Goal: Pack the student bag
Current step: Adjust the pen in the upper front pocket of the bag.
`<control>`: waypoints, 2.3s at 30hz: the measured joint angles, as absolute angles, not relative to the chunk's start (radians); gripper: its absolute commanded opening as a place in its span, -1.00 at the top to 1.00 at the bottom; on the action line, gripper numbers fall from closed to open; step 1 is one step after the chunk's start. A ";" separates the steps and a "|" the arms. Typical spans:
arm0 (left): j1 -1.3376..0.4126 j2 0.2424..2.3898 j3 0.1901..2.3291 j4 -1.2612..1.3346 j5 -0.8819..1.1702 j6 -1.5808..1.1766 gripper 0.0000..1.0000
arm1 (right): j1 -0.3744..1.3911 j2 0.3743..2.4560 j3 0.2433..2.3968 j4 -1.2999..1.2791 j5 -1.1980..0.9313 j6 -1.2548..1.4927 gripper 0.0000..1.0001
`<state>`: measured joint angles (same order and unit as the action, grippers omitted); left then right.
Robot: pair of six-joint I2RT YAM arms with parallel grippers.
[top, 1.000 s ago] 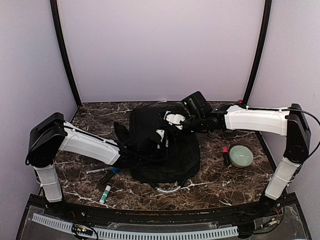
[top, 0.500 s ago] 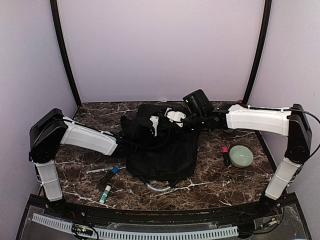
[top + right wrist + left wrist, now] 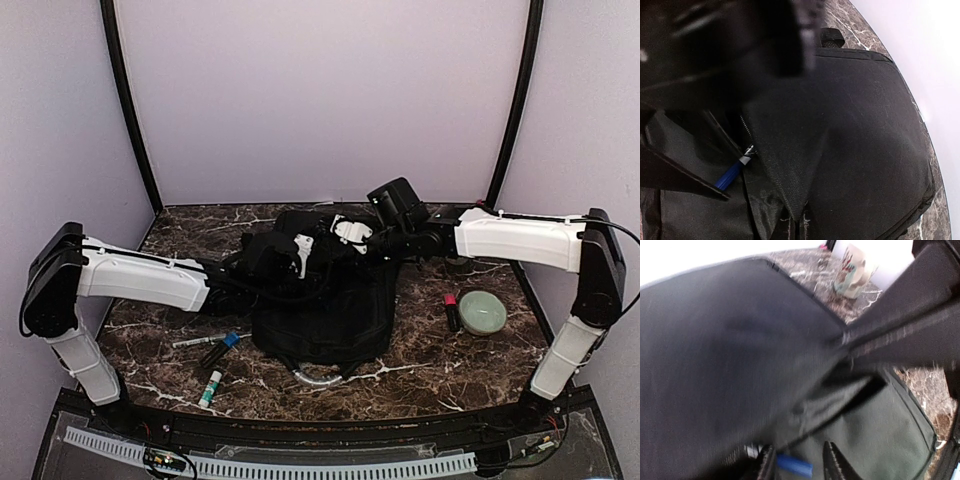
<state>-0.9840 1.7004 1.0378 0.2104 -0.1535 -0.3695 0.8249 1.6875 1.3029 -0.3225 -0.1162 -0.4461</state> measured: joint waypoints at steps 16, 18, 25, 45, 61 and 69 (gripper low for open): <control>-1.006 1.740 1.003 0.084 -0.262 -0.756 -0.16 | 0.825 1.688 1.303 -0.346 -0.128 -0.430 1.00; -1.000 1.770 1.026 0.109 -0.258 -0.774 -0.12 | 0.825 1.688 1.303 -0.346 -0.130 -0.427 1.00; -0.941 1.873 1.050 0.330 -0.218 -0.798 0.52 | 0.822 1.688 1.312 -0.353 -0.134 -0.414 1.00; -0.925 1.990 1.136 0.575 -0.307 -0.763 -0.11 | 0.815 1.687 1.326 -0.337 -0.135 -0.405 1.00; -1.009 1.840 1.077 0.377 -0.402 -0.775 -0.27 | 0.815 1.687 1.326 -0.353 -0.149 -0.405 1.00; -1.106 1.711 1.052 0.151 -0.464 -0.803 -0.27 | 0.815 1.687 1.326 -0.360 -0.149 -0.406 1.00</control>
<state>-1.1061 1.7111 1.0519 0.1513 -0.4637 -0.8028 0.8146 1.6875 1.3258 -0.3599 -0.1493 -0.4057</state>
